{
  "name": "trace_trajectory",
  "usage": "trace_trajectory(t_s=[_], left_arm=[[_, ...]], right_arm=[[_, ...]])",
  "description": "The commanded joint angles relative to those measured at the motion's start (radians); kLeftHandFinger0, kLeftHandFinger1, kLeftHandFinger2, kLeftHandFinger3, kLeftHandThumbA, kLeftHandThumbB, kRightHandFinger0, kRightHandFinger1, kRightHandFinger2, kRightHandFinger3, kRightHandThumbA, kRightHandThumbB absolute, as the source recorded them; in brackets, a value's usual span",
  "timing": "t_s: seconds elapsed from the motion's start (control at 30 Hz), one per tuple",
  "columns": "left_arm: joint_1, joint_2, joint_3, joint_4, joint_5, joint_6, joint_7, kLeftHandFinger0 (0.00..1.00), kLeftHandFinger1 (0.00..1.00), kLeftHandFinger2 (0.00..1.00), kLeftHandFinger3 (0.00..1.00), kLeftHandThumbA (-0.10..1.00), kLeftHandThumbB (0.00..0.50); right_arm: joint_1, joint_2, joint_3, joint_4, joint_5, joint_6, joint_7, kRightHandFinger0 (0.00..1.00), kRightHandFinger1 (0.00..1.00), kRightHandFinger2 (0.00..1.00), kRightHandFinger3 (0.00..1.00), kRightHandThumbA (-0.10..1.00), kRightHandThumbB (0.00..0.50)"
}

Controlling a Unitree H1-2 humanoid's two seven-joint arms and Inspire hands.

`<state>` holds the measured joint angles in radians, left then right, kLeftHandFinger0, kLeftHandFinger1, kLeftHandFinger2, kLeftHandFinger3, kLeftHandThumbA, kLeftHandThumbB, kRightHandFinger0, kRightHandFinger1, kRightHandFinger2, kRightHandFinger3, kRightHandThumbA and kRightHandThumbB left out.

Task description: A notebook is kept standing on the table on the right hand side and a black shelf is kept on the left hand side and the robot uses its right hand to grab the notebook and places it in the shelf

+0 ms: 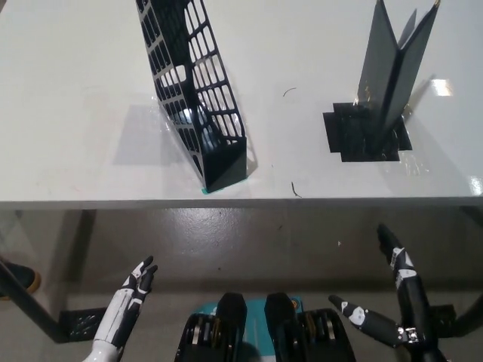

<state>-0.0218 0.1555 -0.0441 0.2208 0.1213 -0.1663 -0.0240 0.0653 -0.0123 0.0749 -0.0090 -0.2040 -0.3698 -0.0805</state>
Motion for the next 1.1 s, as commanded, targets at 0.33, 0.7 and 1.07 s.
trace_trajectory(t_s=[0.33,0.7,1.07], left_arm=[[0.002,0.009,0.004,0.006,0.025,-0.074,0.016,1.00,1.00,1.00,1.00,1.00,0.092],[0.017,0.005,0.005,0.009,0.025,-0.082,0.016,1.00,1.00,1.00,1.00,1.00,0.078],[0.030,-0.001,0.010,0.018,0.020,-0.102,0.019,1.00,1.00,1.00,1.00,1.00,0.058]], right_arm=[[-0.312,0.046,-0.132,-0.214,-0.145,0.114,-0.091,1.00,1.00,1.00,1.00,1.00,0.354],[-0.539,0.022,-0.204,0.064,-0.158,0.117,-0.193,1.00,1.00,1.00,1.00,1.00,0.347],[-0.724,0.028,-0.261,0.397,-0.046,0.094,-0.266,1.00,1.00,1.00,1.00,1.00,0.369]])
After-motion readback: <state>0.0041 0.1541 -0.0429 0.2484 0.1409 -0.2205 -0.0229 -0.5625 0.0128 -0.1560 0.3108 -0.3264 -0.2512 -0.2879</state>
